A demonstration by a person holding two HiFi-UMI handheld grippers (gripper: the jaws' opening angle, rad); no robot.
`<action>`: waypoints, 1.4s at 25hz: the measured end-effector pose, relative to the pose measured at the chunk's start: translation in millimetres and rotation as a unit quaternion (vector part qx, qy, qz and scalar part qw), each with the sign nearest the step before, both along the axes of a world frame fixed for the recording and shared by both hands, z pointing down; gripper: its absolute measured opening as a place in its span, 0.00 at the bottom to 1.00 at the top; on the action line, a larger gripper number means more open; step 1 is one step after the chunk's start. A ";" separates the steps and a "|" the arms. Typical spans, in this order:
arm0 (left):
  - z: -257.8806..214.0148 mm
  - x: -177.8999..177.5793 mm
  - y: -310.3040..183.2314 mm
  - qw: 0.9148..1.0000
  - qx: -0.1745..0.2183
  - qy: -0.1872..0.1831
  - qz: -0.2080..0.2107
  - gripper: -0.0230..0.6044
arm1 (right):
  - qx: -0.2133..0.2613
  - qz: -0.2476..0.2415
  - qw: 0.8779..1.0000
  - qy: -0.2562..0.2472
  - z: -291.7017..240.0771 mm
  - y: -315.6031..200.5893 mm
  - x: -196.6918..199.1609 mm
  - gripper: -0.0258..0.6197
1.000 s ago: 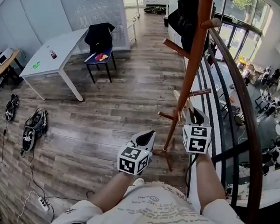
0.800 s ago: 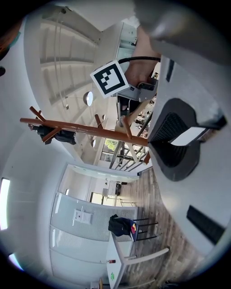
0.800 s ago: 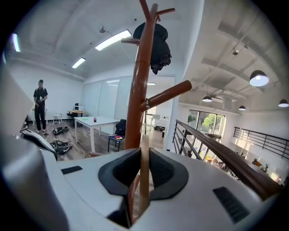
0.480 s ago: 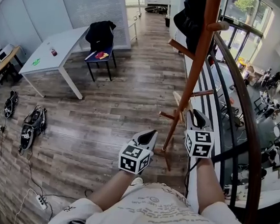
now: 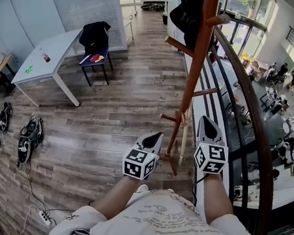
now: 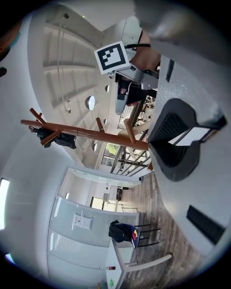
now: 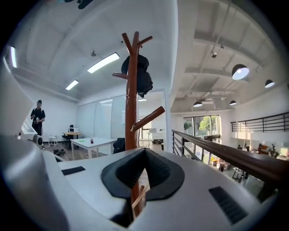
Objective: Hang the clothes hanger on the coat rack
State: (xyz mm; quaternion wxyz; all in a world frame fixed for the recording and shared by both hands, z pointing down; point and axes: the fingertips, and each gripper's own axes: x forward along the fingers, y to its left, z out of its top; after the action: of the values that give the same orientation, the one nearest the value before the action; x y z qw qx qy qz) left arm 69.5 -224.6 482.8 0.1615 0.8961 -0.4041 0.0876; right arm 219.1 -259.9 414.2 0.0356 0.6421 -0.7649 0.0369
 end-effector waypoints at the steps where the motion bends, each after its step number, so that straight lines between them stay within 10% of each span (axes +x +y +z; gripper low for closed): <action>1: -0.7 2.1 0.2 1.000 0.001 0.001 0.002 0.04 | -0.004 0.002 1.000 0.001 2.6 3.7 1.0 0.04; 35: -3.4 35.0 0.1 0.999 0.012 -0.001 0.034 0.04 | -0.074 -0.003 0.997 -0.033 57.4 53.0 2.0 0.04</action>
State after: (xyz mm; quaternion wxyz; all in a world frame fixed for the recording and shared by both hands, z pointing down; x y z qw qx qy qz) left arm 104.4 -224.5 479.3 0.1479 0.9110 -0.3746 0.0888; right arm 221.2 -207.0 471.5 0.0573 0.6336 -0.7630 0.1143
